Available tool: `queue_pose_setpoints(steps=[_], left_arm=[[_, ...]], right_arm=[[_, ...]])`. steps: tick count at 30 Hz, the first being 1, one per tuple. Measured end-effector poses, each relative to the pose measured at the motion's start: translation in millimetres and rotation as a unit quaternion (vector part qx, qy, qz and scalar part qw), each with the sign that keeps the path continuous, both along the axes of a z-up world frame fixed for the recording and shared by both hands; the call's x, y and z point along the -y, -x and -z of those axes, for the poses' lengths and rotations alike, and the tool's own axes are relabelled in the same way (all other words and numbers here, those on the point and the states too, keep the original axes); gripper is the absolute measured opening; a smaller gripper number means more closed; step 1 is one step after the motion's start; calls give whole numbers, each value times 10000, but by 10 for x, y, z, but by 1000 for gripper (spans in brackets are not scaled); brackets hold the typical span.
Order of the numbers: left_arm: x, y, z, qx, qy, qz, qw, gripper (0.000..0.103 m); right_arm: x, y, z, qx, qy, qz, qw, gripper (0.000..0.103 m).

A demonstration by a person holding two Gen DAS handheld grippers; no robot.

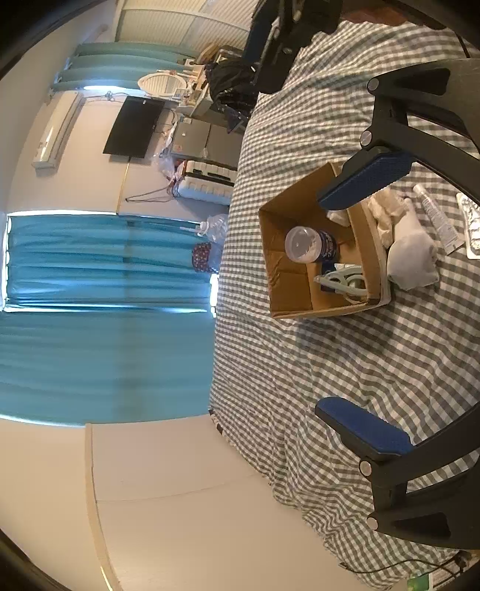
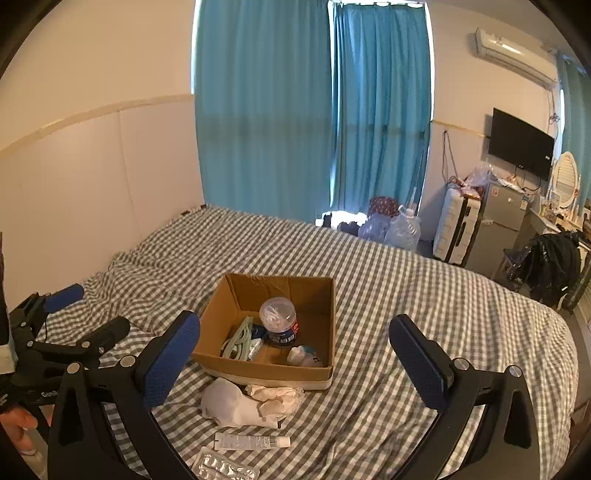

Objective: Organize objects
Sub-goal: 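Withdraw both tools from the box toward the cloth items, then grasp the white mesh sock with left tool while right tool grasps the lace cloth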

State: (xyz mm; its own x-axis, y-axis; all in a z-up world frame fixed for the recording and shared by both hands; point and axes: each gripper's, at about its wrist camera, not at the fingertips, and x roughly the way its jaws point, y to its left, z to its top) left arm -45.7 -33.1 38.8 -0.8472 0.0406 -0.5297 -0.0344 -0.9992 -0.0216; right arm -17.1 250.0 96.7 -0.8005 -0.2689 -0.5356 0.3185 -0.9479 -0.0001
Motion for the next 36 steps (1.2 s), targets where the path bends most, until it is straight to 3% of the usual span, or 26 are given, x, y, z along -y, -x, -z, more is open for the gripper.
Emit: queue_pose_setpoints(steps=[5, 14, 19, 22, 26, 32, 34, 35, 36], left_arm=[[-1, 230, 343, 230, -85, -180, 9995, 103], [-78, 552, 1333, 1147, 5, -80, 9934, 103], [-160, 579, 1633, 1429, -227, 148, 9894, 103], [-276, 566, 1775, 1609, -395, 525, 9848, 103], [-424, 593, 2037, 1912, -351, 681, 9786, 103], [-575, 618, 2231, 2030, -347, 990, 9735, 103], [-611, 601, 2264, 2054, -266, 1068, 9725, 94], [-628, 579, 2263, 2049, -264, 1146, 9717, 80], [-649, 554, 2254, 2045, -260, 1225, 9708, 76]], right_arm=[[56, 265, 406, 227, -127, 8, 9997, 103], [20, 630, 1383, 1172, -291, 78, 9927, 103], [25, 739, 1688, 1485, -376, 172, 9880, 102], [35, 761, 1830, 1667, -386, 195, 9851, 99], [61, 766, 1912, 1768, -406, 213, 9832, 96], [105, 750, 1995, 1899, -419, 168, 9808, 86], [94, 753, 2028, 1996, -395, 94, 9790, 76], [107, 763, 2070, 2076, -376, 37, 9775, 74], [131, 785, 2119, 2142, -377, -5, 9761, 70]])
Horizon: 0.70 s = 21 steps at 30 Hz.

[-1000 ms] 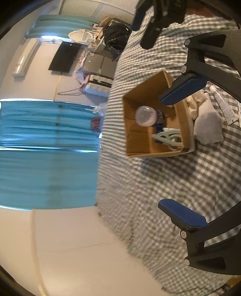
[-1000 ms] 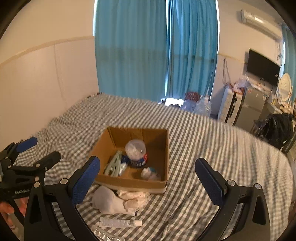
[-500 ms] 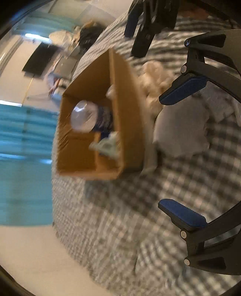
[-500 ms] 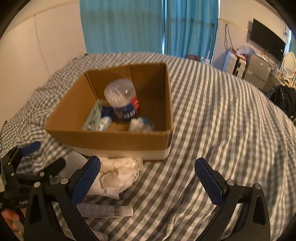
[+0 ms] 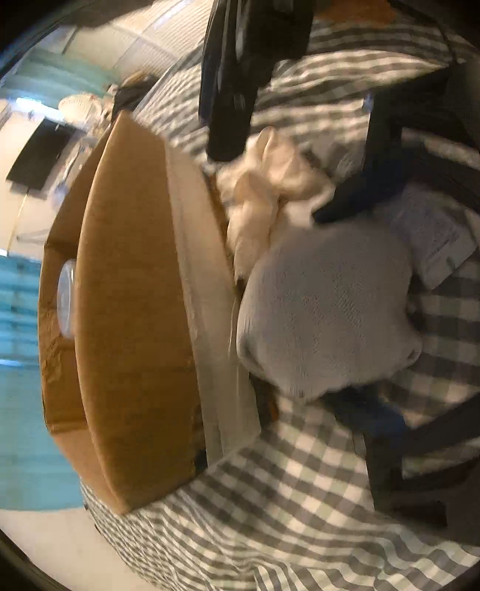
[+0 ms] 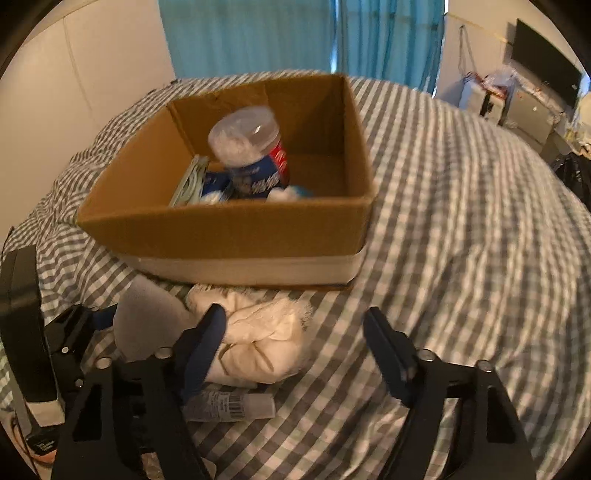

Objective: Organize objects
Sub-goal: 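Grasp the white mesh sock with left tool while right tool grasps the lace cloth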

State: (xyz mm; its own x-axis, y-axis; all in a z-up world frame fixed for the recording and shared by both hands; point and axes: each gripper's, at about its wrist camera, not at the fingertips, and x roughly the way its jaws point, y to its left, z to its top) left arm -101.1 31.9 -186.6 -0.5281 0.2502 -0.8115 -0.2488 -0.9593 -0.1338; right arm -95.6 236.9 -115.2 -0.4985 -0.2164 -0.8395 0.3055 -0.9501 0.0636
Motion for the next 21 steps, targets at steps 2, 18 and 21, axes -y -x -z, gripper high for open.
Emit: queue_pose_setpoints(steps=[2, 18, 21], left_arm=[[-30, -46, -35, -64, 123, 45, 9999, 72], [242, -402, -413, -410, 468, -401, 9973, 67], [282, -489, -531, -535, 483, -453, 9964, 66]], right_arm=[[34, 20, 88, 166, 7, -85, 9998, 64], [30, -314, -33, -21, -231, -240, 9994, 10], [-19, -426, -197, -251, -241, -245, 9991, 9]])
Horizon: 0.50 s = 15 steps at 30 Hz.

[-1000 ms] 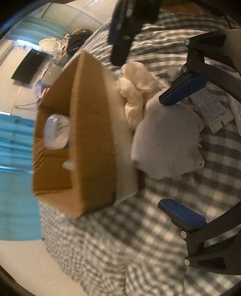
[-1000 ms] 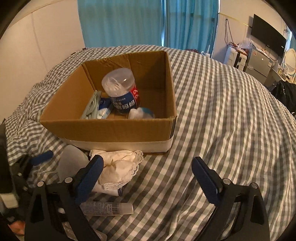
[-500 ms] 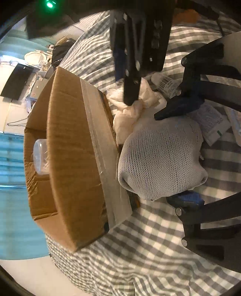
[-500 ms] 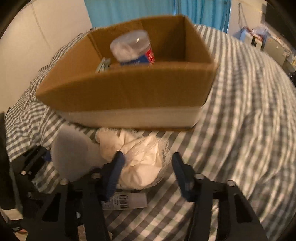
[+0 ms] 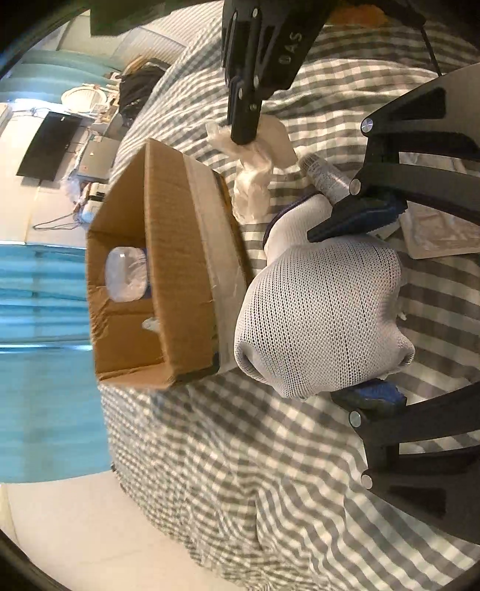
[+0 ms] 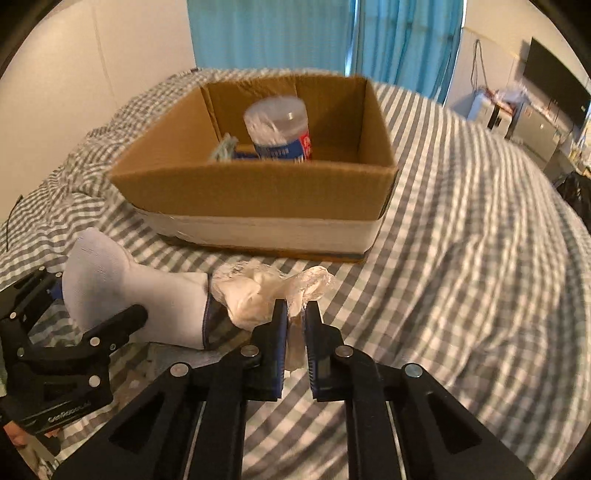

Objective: Organize objects
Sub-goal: 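Grasp the white mesh sock with left tool while right tool grasps the lace cloth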

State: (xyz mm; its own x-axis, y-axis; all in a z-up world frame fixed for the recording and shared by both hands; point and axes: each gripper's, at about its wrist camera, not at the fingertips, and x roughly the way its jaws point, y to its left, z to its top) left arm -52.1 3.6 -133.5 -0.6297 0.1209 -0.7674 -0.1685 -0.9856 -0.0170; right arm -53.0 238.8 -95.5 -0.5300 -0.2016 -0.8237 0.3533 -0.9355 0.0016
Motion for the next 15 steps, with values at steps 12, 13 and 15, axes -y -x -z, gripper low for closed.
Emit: queue_pose_setpoints(steps=[12, 13, 15], left_arm=[[206, -172, -760, -739, -242, -271, 9966, 66], [215, -170, -846, -835, -237, -277, 9958, 66], [224, -161, -1026, -1016, -216, -296, 9941, 66]], right_arm=[[-115, -464, -851, -816, 414, 132, 9957, 9], [-113, -478, -935, -905, 413, 133, 9950, 9], [-114, -504, -1114, -1098, 407, 118, 9930, 9]])
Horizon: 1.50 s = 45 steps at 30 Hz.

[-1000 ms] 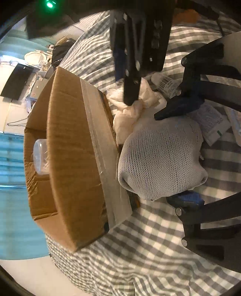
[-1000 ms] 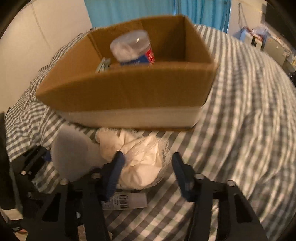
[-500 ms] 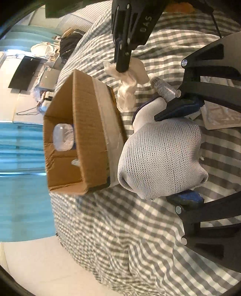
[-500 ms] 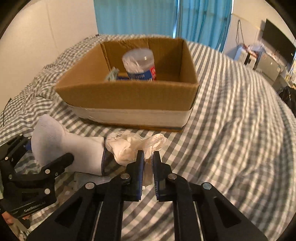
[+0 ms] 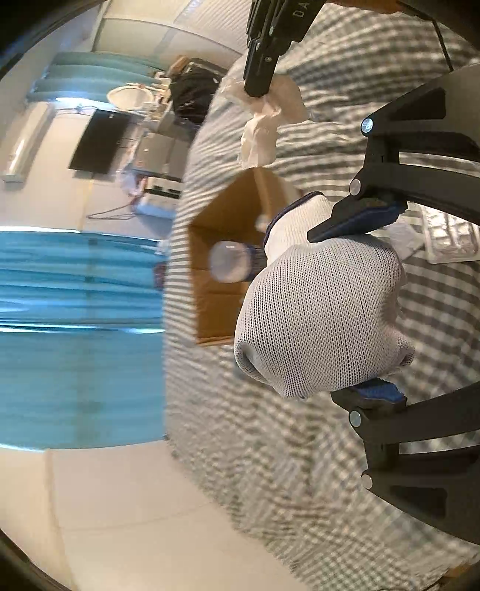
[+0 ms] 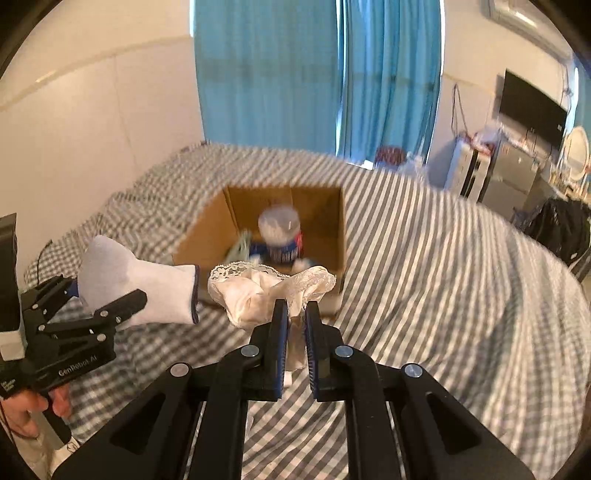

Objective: Organize objects
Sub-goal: 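Grasp the white mesh sock with left tool while right tool grasps the lace cloth, then lower sock and lace cloth into the box and open both tools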

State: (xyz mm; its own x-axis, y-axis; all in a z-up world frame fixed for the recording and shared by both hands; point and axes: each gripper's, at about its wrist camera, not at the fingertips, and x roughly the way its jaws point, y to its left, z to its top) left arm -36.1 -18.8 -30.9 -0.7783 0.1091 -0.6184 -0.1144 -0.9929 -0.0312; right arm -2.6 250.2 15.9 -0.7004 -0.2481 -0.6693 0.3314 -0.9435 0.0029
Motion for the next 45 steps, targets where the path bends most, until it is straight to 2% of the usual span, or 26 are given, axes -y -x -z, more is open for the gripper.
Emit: queue_pose_setpoints(steps=[6, 10, 15, 22, 30, 35, 39, 41, 43, 44, 45], left_arm=[[15, 197, -417, -397, 47, -76, 9992, 66], [50, 457, -530, -434, 30, -171, 9989, 66], [39, 815, -566, -491, 131, -244, 9984, 66], [-13, 1370, -295, -342, 339, -375, 9981, 66], [-83, 1854, 146, -63, 555, -314, 9979, 66], [-155, 2002, 293, 7, 678, -209, 9975, 66], [-184, 2029, 356, 73, 677, -157, 9976, 69], [-202, 2009, 354, 103, 678, -126, 9976, 72], [-230, 1976, 334, 125, 705, -108, 9974, 78], [-247, 1945, 320, 117, 717, -123, 9973, 83], [-265, 1911, 295, 108, 724, -138, 9972, 91]], right_arm=[[-11, 34, -475, -339, 96, -6, 9994, 9], [37, 206, -705, -523, 137, 10, 9985, 9], [100, 501, -791, -612, 197, 36, 9979, 9], [273, 1196, -514, -477, 199, 61, 9986, 9], [314, 1940, 6, -173, 176, 137, 9996, 9], [342, 2219, 340, 39, 160, 136, 9998, 9], [366, 2290, 469, 163, 295, -4, 9994, 10], [385, 2241, 462, 159, 332, -34, 9993, 18], [381, 2176, 398, 88, 311, -29, 9995, 37], [370, 2139, 354, 36, 308, -15, 9995, 43], [350, 2094, 298, -28, 313, 30, 9995, 55]])
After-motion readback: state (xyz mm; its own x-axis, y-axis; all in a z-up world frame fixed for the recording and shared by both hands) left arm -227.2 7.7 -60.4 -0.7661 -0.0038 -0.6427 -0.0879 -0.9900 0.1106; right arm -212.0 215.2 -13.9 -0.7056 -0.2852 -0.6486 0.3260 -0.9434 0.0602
